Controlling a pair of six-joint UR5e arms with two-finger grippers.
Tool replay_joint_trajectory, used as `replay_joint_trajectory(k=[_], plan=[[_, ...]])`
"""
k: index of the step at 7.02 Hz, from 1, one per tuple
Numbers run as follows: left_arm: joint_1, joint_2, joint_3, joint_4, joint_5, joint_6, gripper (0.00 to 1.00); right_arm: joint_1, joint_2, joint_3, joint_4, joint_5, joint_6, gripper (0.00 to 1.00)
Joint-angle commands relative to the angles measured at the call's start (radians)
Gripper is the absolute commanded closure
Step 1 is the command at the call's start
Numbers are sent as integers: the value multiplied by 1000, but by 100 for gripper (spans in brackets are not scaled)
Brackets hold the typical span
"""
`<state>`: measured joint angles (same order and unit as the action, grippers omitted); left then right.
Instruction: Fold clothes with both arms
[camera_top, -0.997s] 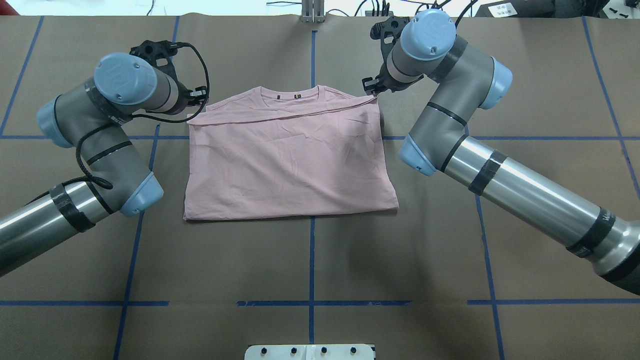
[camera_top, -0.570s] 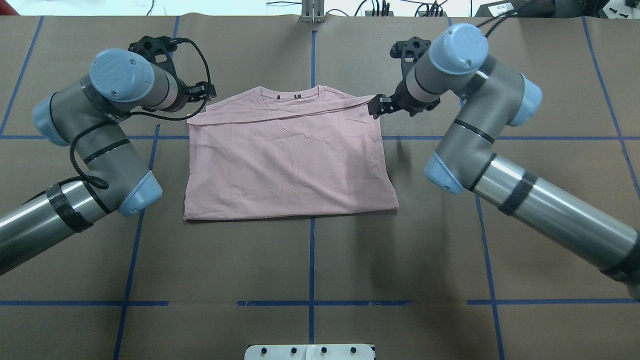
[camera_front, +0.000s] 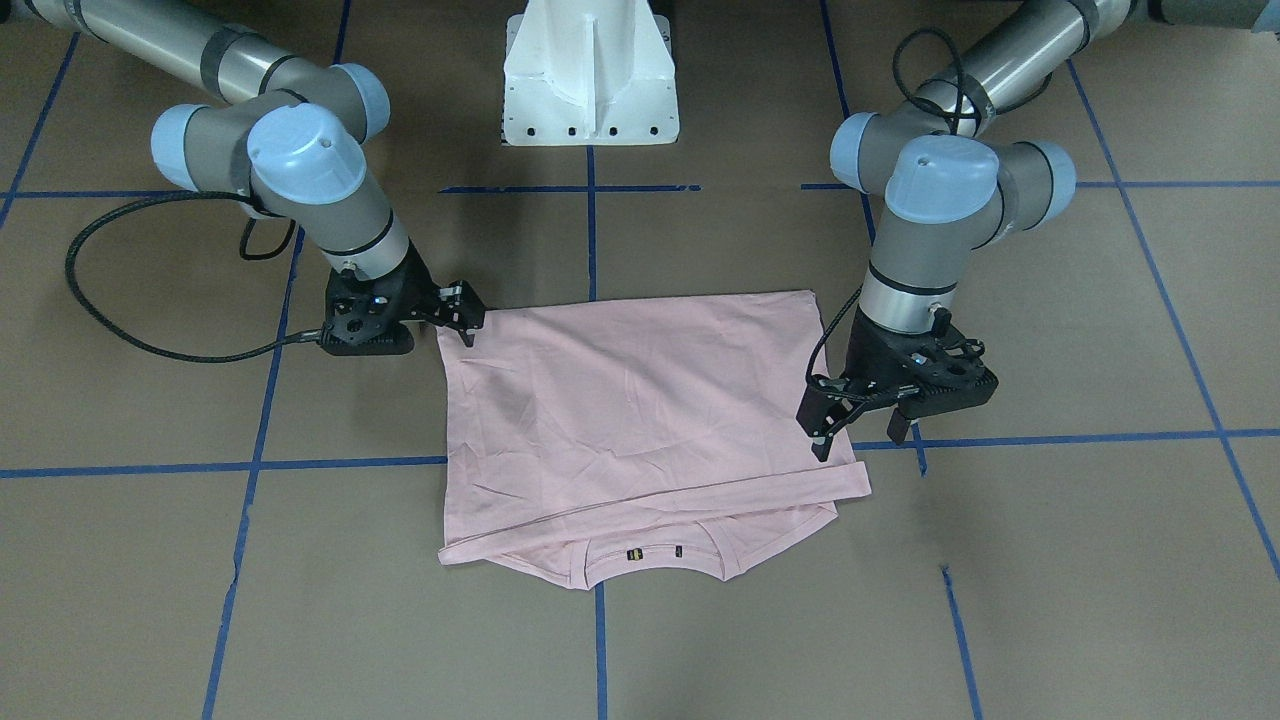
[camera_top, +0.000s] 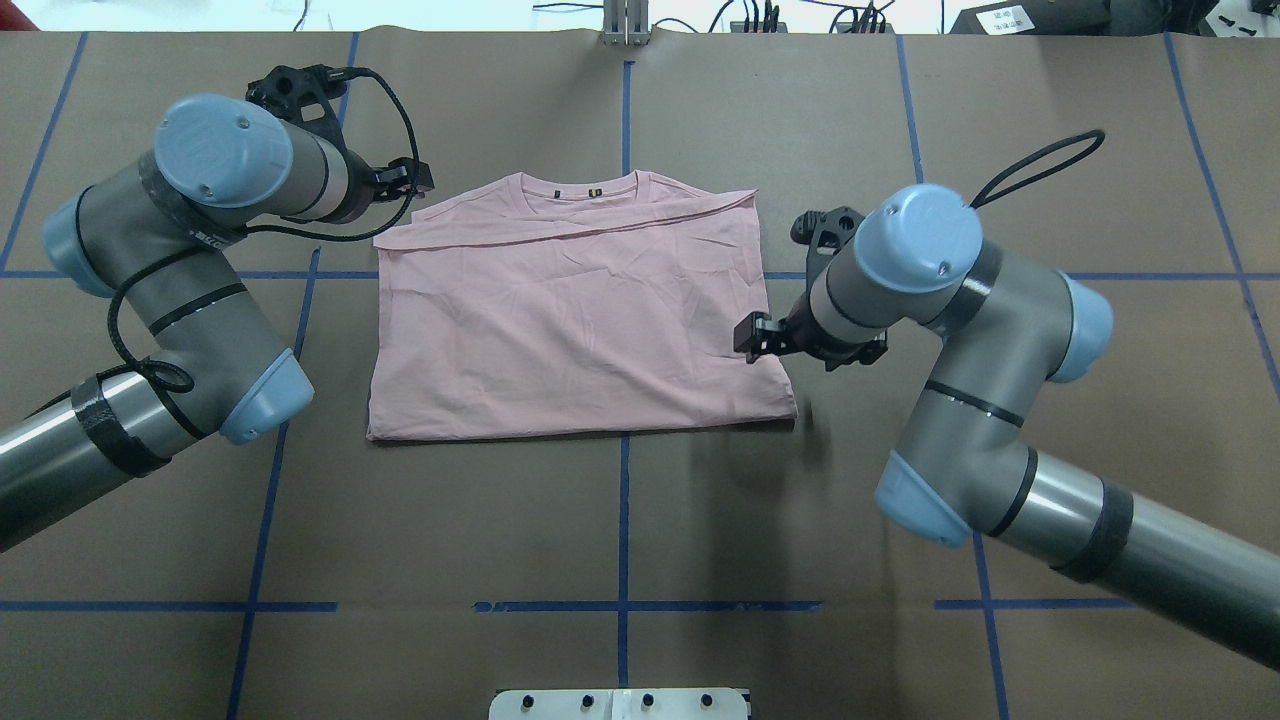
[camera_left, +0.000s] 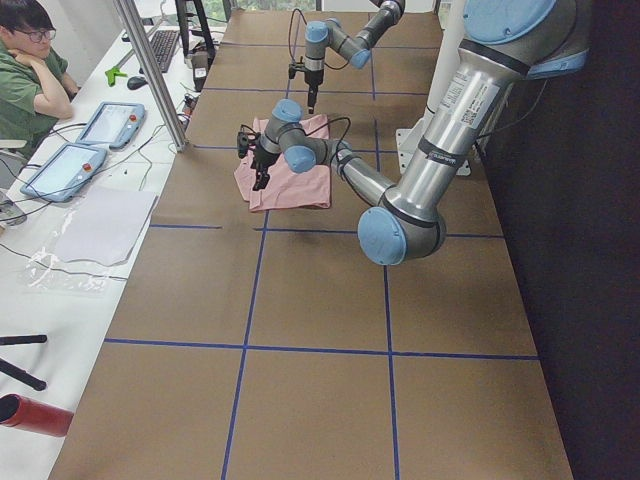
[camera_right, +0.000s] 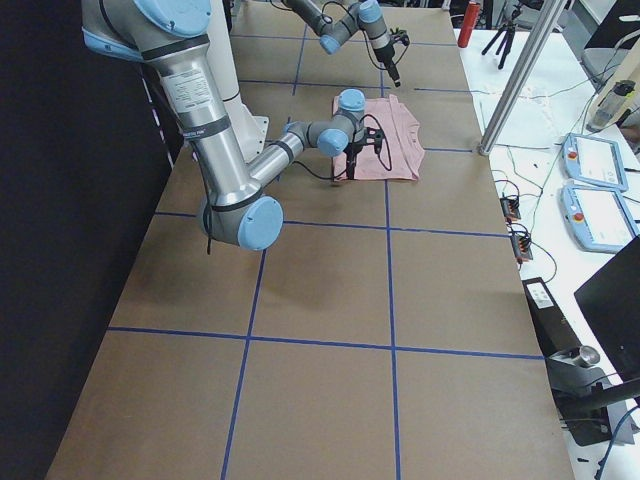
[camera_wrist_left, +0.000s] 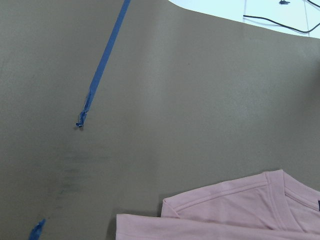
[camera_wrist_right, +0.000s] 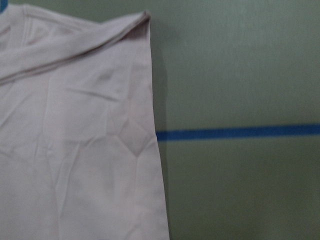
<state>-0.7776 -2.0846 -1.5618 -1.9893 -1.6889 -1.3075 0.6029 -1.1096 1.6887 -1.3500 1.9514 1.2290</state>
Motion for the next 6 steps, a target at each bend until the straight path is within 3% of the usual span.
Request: replay_joint_trajectory(k=[1,3,4,6], plan=[[7,3,-38,27,0,-39,0,-41,-9,2,-18,-26,6,6],[11,3,-67,56,0,-45,0,-51,-3,-24,-17,-28,3,22],[11,3,-69,56,0,-47,0,-51,-3,-29,-17,-25,-5,37],[11,3,-69,56,0,-47,0,-49,-3,-29,-17,-26,-16,97]])
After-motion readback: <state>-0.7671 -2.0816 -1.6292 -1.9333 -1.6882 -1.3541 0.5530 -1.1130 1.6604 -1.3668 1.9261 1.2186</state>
